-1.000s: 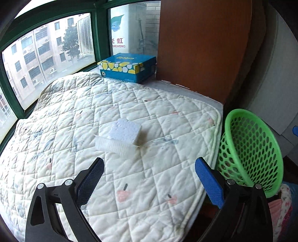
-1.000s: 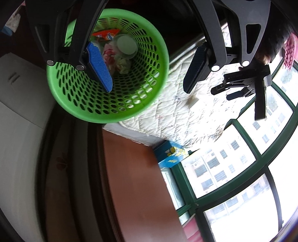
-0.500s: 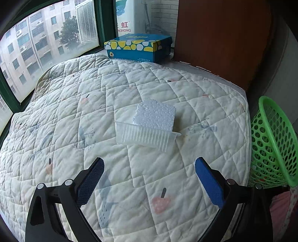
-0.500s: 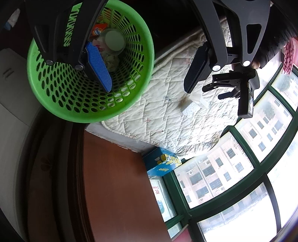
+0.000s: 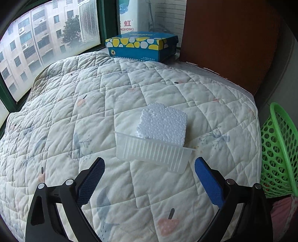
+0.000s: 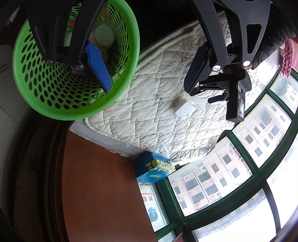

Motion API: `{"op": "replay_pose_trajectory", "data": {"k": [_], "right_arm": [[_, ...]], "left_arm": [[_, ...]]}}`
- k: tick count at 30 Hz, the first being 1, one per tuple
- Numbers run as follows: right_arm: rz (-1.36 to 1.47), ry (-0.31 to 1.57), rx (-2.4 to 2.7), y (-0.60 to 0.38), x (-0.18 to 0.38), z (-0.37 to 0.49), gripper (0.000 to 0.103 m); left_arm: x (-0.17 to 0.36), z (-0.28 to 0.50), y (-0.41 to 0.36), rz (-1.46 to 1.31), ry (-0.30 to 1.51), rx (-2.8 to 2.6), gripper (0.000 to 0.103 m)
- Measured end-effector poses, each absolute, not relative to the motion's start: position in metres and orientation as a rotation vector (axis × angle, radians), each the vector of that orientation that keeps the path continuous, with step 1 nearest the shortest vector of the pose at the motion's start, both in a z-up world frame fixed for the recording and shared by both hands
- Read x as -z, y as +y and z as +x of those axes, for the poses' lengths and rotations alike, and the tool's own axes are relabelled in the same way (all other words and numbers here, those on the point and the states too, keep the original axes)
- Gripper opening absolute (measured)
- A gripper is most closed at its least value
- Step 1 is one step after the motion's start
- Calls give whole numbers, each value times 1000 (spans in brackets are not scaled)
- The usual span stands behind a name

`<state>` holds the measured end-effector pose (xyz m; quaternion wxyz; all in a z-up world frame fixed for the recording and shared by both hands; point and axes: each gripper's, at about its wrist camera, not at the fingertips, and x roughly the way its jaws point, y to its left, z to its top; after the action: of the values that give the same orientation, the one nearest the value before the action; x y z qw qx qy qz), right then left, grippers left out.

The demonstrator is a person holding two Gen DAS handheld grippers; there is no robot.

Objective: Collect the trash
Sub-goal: 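Move both tools over the clear plastic tray and white foam block, then grasp the clear plastic tray with the left tool while the right tool grasps the white foam block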

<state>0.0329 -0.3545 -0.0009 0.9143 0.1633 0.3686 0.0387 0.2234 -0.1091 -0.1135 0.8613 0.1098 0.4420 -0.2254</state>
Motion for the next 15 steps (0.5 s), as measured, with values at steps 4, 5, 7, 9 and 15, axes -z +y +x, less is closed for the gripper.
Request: {"op": "replay_pose_trajectory", "data": {"k": [4,5,7,9,15], "right_arm": [[335,767,-89,-349,3,39,79],[335,768,-91,-349,4,39,79],[334,770,-96,-347,5,41,79],[331,774,-102,-344,6,43,79],[321,786,-133,-333,12,55,79]], "left_arm": [[114,226,-110,225,926,485,76],[114,226,-110,224,926,487,74],[112,225,-108,223,917,481,74],[109,223,-104,216,910,478,74],[96,212,-85,200,900,461,73]]}}
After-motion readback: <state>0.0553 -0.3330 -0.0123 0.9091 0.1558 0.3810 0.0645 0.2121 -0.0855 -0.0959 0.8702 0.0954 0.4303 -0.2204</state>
